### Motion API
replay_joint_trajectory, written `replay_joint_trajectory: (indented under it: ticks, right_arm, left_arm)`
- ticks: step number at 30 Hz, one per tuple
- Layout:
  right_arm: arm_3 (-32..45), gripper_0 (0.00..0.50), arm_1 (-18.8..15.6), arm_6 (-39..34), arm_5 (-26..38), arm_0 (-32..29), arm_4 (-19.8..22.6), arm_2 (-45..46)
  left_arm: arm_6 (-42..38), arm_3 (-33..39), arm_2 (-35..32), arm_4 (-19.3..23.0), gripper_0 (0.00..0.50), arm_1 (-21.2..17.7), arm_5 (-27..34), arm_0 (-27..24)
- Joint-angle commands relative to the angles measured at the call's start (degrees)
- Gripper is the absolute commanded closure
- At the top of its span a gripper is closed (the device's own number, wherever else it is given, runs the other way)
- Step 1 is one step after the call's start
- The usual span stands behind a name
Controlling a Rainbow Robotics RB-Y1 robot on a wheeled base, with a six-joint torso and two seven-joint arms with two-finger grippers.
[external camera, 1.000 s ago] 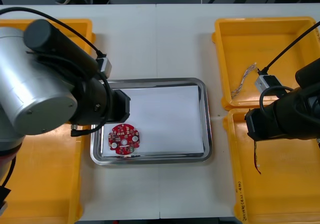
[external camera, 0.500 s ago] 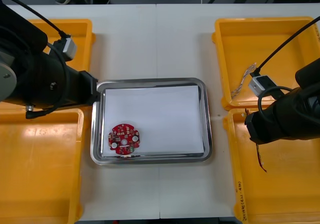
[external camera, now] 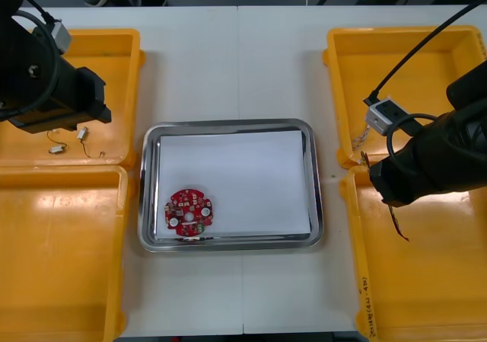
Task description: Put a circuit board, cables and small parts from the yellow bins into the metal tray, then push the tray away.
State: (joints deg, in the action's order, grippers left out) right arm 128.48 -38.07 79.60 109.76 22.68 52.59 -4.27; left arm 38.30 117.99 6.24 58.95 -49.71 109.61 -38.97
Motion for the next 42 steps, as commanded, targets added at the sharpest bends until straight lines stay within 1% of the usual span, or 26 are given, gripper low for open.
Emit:
replay_joint_trajectory:
  ticks: [1, 3, 5, 12, 16, 23, 28, 30, 37, 42]
  right_arm:
    - [-1.0, 0.500, 0.6, 6.1, 0.2, 4.5, 3.2, -0.7]
    - [-1.9, 0.500, 0.7, 8.3, 0.2, 5.6, 4.3, -1.0]
    - [-2.7, 0.500, 0.8, 10.2, 0.2, 6.9, 4.5, -2.1]
    - [-3.0, 0.500, 1.2, 15.8, 0.2, 11.8, 1.8, -10.1]
    - [-3.1, 0.500, 2.9, 19.0, 0.2, 13.4, 0.6, -12.2]
    - [-5.4, 0.500, 6.3, 24.7, 0.2, 14.9, 0.0, -13.8]
    - [-7.2, 0.500, 8.6, 28.7, 0.2, 17.0, -2.7, -17.3]
    - [-7.5, 0.500, 9.2, 28.9, 0.2, 17.8, -3.5, -18.7]
    - [-9.2, 0.500, 11.5, 29.3, 0.2, 20.4, -5.9, -24.6]
    - [-11.8, 0.500, 13.8, 30.3, -0.2, 21.4, -7.2, -27.1]
  left_arm:
    - [9.6, -3.6, -2.8, -0.7, 0.000, -2.8, 0.4, -3.3]
    - [11.3, -5.1, -3.3, -1.0, 0.000, -2.9, 0.4, -3.5]
    - [12.9, -6.6, -3.6, -1.6, 0.000, -2.9, 0.4, -3.7]
    - [18.8, -12.4, -3.6, -2.7, 0.000, -3.9, 0.4, -5.2]
    - [22.2, -15.7, -3.6, -3.3, 0.000, -4.9, 0.4, -5.6]
    - [27.4, -20.1, -3.6, -5.2, 0.000, -5.8, 0.4, -6.0]
    - [29.4, -23.2, -3.6, -5.7, 0.000, -6.3, 0.4, -6.2]
    - [29.9, -24.2, -3.6, -5.8, 0.000, -6.4, 0.4, -6.3]
    - [36.4, -29.2, -3.5, -6.5, 0.000, -6.4, 0.4, -6.3]
    - [40.6, -32.3, -2.5, -6.8, 0.000, -6.4, -1.9, -6.4]
